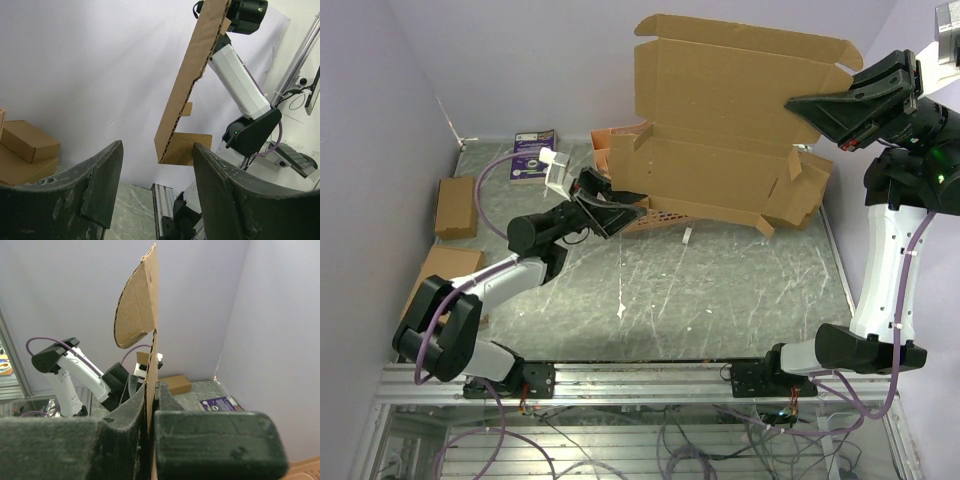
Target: Fold the paper box
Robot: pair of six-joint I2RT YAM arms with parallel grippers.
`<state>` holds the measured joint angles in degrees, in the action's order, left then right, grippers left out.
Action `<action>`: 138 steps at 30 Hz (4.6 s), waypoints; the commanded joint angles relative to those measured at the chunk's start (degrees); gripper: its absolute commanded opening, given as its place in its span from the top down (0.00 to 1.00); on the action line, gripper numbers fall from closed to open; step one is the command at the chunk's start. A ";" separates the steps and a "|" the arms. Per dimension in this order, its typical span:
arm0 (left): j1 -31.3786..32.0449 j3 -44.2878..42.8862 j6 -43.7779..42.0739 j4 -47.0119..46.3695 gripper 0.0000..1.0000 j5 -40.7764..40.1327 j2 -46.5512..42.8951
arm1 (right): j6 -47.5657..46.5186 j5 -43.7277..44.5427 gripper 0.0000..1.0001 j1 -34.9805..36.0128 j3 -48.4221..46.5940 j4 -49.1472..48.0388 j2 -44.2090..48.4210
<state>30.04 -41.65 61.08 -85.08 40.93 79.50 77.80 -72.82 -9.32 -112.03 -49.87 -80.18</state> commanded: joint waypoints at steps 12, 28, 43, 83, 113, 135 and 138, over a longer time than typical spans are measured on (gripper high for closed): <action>2.07 -4.91 -0.80 -13.79 0.42 -0.94 3.64 | 2.36 0.97 1.00 -0.47 0.40 -3.14 0.73; 3.05 -6.20 -1.55 -13.80 0.58 -1.51 5.29 | 2.82 1.03 1.00 -0.44 0.36 -3.72 0.73; 4.80 -7.11 -3.99 -13.86 0.84 -2.87 5.38 | 2.88 1.12 1.00 -0.46 1.37 -3.90 1.17; -23.89 -3.09 -19.08 41.94 0.04 0.19 -27.94 | -19.65 -2.60 1.00 -0.36 16.55 14.79 6.46; -8.01 -34.28 -22.97 56.29 0.28 17.59 -2.84 | -37.00 -5.32 1.00 9.19 31.83 30.59 12.51; -6.75 -45.37 -31.87 75.01 0.60 24.99 1.49 | -45.02 -5.06 1.00 10.79 31.20 38.96 11.38; -6.54 -45.45 -31.64 74.71 0.68 25.41 1.74 | -45.14 -5.05 1.00 10.97 31.17 39.12 11.32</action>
<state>22.98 -85.41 29.63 -11.51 63.99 80.86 33.78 -78.22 1.17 -80.55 -11.57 -68.66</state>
